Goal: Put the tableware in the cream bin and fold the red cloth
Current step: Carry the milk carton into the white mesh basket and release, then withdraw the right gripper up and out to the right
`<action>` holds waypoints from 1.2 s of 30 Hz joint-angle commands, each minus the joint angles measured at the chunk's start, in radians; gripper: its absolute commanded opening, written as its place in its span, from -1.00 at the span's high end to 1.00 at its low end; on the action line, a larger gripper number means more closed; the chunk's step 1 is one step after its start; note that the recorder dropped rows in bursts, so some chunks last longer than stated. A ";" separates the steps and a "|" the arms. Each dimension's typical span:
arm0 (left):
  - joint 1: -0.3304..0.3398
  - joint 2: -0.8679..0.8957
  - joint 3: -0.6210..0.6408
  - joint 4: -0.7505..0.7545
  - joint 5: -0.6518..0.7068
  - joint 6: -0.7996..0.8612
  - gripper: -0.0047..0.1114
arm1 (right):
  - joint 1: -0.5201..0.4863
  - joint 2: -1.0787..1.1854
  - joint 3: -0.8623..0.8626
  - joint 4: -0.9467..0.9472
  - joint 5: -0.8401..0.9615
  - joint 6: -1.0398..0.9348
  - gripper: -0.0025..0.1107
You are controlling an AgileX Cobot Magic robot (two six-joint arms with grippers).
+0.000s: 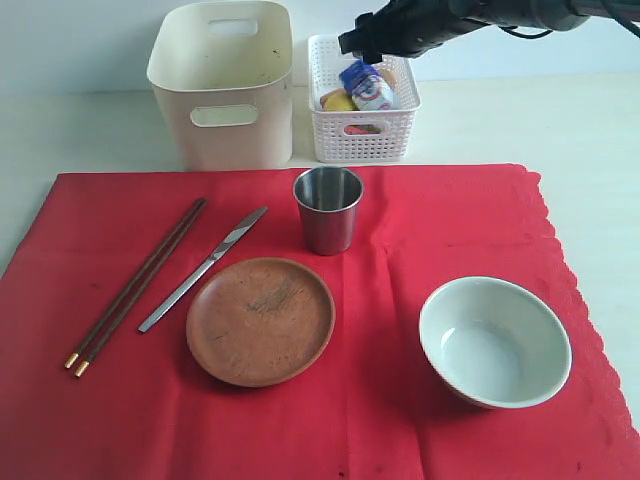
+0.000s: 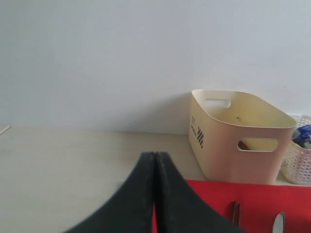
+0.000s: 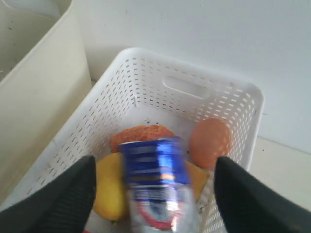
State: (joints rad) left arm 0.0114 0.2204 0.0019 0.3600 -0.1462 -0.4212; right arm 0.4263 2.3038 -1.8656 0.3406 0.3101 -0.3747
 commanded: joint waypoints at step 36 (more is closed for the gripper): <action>0.002 -0.004 -0.002 -0.001 0.001 -0.001 0.90 | 0.003 -0.357 0.170 -0.296 0.275 0.271 0.96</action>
State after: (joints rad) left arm 0.0114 0.2204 0.0019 0.3600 -0.1462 -0.4212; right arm 0.4285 1.9891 -1.7472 0.0554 0.6067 -0.1096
